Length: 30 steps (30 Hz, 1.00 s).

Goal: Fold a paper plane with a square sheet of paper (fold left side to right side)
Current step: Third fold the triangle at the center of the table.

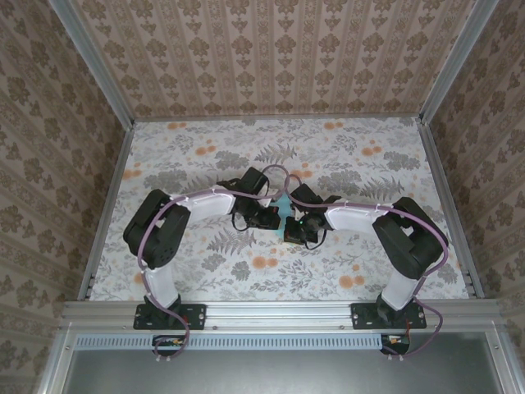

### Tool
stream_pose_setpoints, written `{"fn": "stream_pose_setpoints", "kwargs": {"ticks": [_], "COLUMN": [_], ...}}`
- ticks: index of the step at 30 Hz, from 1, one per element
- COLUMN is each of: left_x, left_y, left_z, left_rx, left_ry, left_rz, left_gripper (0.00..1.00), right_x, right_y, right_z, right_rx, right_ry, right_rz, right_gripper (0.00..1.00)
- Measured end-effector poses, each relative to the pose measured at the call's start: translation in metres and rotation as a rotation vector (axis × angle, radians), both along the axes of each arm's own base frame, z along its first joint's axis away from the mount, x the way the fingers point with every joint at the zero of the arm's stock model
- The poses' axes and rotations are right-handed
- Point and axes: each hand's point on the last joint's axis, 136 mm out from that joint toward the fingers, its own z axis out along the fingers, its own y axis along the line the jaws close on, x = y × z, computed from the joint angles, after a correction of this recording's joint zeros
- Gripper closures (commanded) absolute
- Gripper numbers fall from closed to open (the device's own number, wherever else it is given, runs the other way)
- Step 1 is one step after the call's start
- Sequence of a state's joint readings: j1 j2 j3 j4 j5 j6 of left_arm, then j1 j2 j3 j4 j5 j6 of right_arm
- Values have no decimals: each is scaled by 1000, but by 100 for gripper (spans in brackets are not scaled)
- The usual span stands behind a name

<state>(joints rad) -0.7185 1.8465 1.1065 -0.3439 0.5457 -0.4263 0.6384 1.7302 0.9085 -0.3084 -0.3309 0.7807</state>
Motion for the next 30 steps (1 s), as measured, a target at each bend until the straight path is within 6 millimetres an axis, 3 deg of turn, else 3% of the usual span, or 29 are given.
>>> {"fn": "stream_pose_setpoints", "kwargs": {"ticks": [18, 30], "left_x": [1, 4], "left_y": [4, 6], "left_z": [-22, -23], "left_rx": [47, 47], "left_ry": [22, 30], "left_rz": [7, 8], "left_gripper": [98, 99], "right_x": [0, 0], "right_y": [0, 0], "right_z": [0, 0], "right_rx": [-7, -10], "right_ry": [-2, 1], "right_rz": [16, 19], "right_gripper": [100, 100]}}
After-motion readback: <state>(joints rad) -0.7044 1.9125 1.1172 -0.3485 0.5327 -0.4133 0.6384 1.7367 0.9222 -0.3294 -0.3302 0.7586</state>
